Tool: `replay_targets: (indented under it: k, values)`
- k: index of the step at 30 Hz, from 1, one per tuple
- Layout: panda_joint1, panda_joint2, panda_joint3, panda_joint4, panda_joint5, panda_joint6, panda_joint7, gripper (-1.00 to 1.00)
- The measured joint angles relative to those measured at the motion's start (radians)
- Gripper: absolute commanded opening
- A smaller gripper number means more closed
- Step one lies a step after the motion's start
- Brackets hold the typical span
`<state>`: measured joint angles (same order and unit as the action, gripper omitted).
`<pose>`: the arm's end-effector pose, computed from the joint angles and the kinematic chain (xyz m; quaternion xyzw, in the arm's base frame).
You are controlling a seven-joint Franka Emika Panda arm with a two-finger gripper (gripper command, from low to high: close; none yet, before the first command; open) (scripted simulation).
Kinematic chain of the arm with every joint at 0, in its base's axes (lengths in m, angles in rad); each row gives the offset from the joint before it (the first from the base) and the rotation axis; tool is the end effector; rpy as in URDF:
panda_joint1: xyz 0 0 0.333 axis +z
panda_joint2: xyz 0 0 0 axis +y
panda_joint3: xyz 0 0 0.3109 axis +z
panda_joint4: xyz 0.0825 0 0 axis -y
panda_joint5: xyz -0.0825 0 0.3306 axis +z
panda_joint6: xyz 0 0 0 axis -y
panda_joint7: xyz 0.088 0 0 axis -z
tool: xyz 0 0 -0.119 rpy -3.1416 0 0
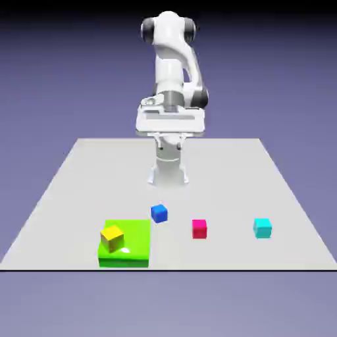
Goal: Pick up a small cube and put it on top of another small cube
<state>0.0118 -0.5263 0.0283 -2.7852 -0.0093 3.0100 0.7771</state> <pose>0.3681 0.0160 0.4700 -0.8696 0.3305 -0.3403 0.1369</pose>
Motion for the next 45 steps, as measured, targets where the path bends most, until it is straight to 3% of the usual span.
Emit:
replay_targets:
  k: [27, 32, 33, 40, 45]
  values:
    - [-0.004, 0.979, 0.633, 0.555, -0.208, -0.604, 0.807, 0.0]
    - [0.067, 1.109, 0.563, 0.568, -0.291, -0.513, 0.874, 0.0]
    - [0.091, 1.145, 0.536, 0.569, -0.317, -0.479, 0.891, -1.0]
    - [-0.004, 1.0, 0.648, 0.567, -0.211, -0.616, 0.824, -1.0]
    - [-0.014, 0.819, 0.467, 0.403, -0.178, -0.618, 0.61, -1.0]
